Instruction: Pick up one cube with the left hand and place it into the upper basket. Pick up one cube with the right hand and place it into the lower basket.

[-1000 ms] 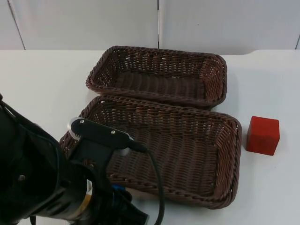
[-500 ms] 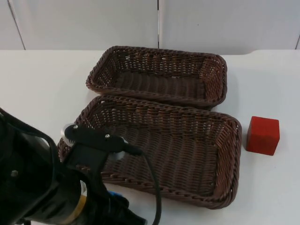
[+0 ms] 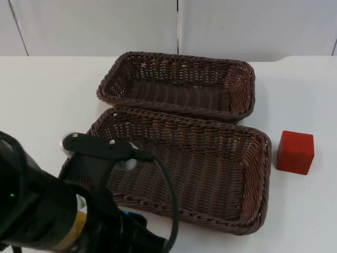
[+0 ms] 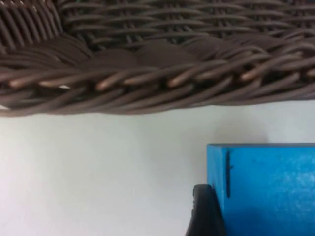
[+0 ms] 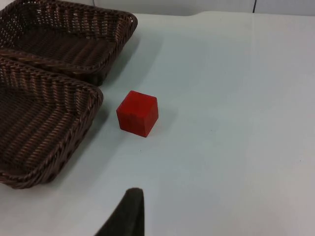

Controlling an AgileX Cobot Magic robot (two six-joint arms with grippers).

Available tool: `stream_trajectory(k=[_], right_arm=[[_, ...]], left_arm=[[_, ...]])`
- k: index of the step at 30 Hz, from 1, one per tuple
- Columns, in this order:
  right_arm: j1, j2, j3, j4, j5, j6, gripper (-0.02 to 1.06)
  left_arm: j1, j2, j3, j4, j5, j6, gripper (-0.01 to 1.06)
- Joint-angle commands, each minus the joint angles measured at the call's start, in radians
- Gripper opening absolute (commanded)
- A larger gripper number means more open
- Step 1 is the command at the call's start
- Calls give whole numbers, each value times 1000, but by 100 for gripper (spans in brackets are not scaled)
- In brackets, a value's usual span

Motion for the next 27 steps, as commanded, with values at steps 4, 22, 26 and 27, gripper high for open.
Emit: stream_trajectory(k=[4, 22, 26, 27], right_arm=[[5, -3, 2, -4, -6, 0, 105], [5, -3, 2, -7, -6, 0, 105], [5, -3, 2, -7, -6, 0, 105], [5, -3, 2, -7, -6, 0, 105]], left_arm=[[-5, -62, 14, -25, -33, 2, 0], [-5, -507, 16, -12, -94, 2, 0], [-5, -586, 16, -8, -69, 4, 0], [-5, -607, 16, -8, -66, 10, 0]])
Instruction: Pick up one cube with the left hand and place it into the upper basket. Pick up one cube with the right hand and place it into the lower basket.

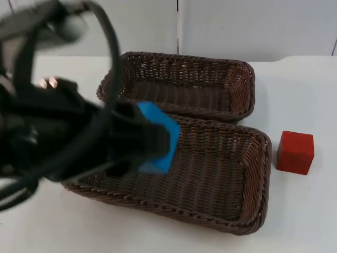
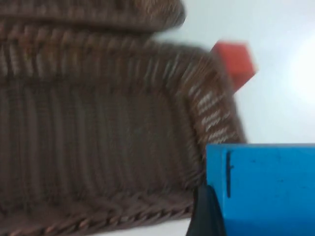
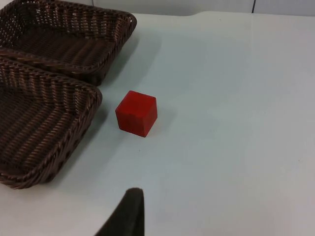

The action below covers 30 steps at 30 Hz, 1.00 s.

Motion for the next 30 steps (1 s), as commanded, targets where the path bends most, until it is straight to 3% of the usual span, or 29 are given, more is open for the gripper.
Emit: stream_trajectory(k=[1, 12, 25, 30], right_arm=[[5, -3, 2, -5, -6, 0, 105], [5, -3, 2, -5, -6, 0, 105], [5, -3, 2, -5, -6, 0, 105], [5, -3, 2, -5, -6, 0, 105]], left_arm=[[-5, -46, 2, 6, 15, 9, 0], [-5, -79, -2, 65, 79, 42, 0], [-5, -77, -72, 61, 272, 273, 0], [34, -62, -130, 29, 283, 345, 0]])
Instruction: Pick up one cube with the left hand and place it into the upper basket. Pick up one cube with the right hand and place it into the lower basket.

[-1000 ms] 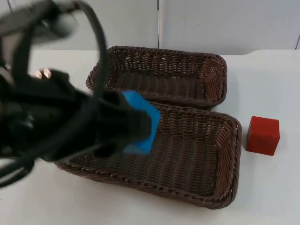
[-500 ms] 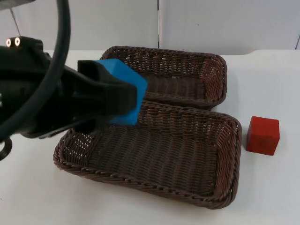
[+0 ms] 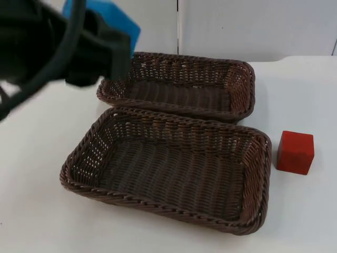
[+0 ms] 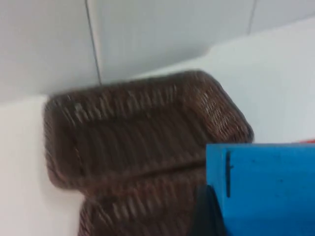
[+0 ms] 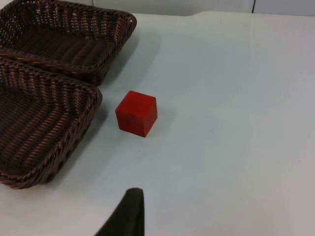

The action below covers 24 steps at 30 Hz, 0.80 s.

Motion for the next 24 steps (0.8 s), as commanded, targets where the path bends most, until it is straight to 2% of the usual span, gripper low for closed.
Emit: stream_trajectory(k=[1, 3, 5, 6, 9, 11, 12, 16, 24], right_arm=[[5, -3, 2, -5, -6, 0, 105], [5, -3, 2, -5, -6, 2, 105], [5, -3, 2, -5, -6, 2, 105], [5, -3, 2, -5, -6, 2, 105], [5, -3, 2, -7, -6, 2, 105], [5, -3, 2, -7, -6, 2, 105], [5, -3, 2, -7, -6, 2, 105], [5, -3, 2, -7, -6, 2, 105], [5, -3, 2, -6, -6, 4, 105]], left_arm=[[19, 7, -24, -24, 16, 27, 0], [81, 22, -47, -24, -9, 29, 0], [156, 42, -68, -22, -81, 31, 0], [156, 42, -68, -22, -81, 31, 0], [324, 87, -119, -20, -291, 31, 0], [417, 119, -157, -5, -394, 31, 0], [417, 119, -157, -5, -394, 31, 0], [516, 199, -231, 22, -486, 31, 0], [542, 381, -372, 57, -558, 31, 0]])
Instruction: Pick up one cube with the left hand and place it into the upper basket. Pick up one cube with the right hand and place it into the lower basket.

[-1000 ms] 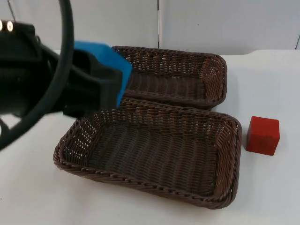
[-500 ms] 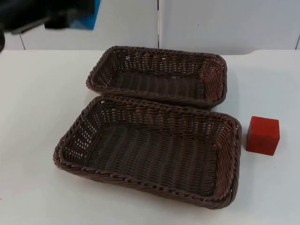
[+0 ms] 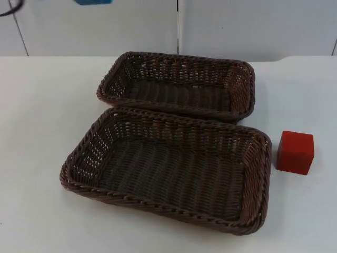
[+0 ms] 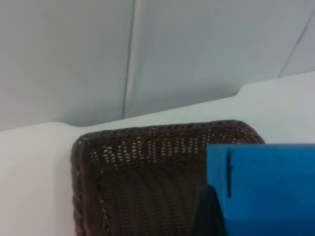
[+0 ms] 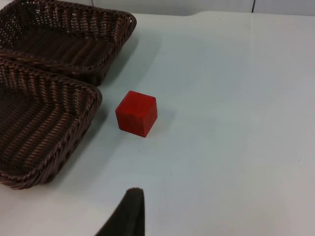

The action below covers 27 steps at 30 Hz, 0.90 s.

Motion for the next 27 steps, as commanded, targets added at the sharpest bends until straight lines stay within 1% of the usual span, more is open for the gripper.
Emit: stream_trajectory(k=[1, 5, 7, 8, 9, 10, 14, 15, 18, 19, 22, 27], right_arm=[[5, -3, 2, -4, -6, 2, 105], [5, -3, 2, -4, -6, 2, 105], [5, -3, 2, -4, -6, 2, 105], [5, -3, 2, -7, -6, 2, 105], [5, -3, 2, -7, -6, 2, 105], [5, -3, 2, -7, -6, 2, 105], [5, -3, 2, -7, -6, 2, 105], [5, -3, 2, -7, -6, 2, 105], [5, -3, 2, -7, -6, 2, 105], [5, -3, 2, -7, -6, 2, 105], [5, -3, 2, -7, -6, 2, 105], [5, -3, 2, -7, -6, 2, 105]], left_arm=[[3, 45, -38, 27, -26, -3, 0], [3, 148, -112, 70, -36, -27, 0], [10, 234, -180, 120, -76, -90, 0], [10, 263, -215, 120, -105, -121, 0], [10, 263, -215, 120, -105, -121, 0], [10, 297, -245, 120, -131, -136, 0], [10, 412, -376, 120, -155, -147, 0], [10, 412, -376, 120, -155, -147, 0], [10, 487, -470, 120, -159, -160, 0], [10, 487, -470, 120, -159, -160, 0], [10, 556, -541, 120, -159, -156, 0], [10, 637, -571, 120, -151, -67, 0]])
